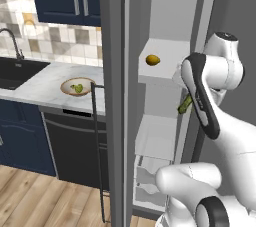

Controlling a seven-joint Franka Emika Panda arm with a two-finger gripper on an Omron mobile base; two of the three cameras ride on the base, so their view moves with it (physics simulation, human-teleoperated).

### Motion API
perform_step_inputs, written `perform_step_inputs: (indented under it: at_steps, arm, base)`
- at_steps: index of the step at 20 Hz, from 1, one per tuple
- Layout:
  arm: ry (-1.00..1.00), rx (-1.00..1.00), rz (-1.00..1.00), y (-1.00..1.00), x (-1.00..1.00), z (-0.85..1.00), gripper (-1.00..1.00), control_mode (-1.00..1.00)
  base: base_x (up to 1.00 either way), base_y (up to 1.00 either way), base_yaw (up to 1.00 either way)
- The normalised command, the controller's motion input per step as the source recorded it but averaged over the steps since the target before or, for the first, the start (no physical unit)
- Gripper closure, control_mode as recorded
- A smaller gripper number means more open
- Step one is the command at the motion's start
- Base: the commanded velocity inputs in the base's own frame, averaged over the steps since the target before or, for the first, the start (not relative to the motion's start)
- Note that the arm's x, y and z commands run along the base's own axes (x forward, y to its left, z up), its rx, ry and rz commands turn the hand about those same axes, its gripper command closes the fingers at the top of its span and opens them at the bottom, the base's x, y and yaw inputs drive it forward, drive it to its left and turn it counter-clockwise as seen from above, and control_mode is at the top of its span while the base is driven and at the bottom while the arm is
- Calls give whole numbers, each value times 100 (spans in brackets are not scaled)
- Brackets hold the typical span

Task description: Take the squash, broccoli, and lemon from the freezer and place them in the bowl on the counter.

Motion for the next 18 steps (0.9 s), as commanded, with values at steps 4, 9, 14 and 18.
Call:
perform_step_inputs:
  at_steps: [4, 9, 14, 18]
  arm:
    - [-11, -7, 34, 0, -32, 0, 100, -100]
    - [-21, -14, 24, 7, -37, 0, 100, -100]
    - [-19, -5, 13, 4, -39, -3, 100, -100]
    - [-18, 0, 9, 6, -56, -3, 100, -100]
  base:
    - [0, 0, 0]
    - [0, 0, 0]
    - [0, 0, 0]
    - [0, 0, 0]
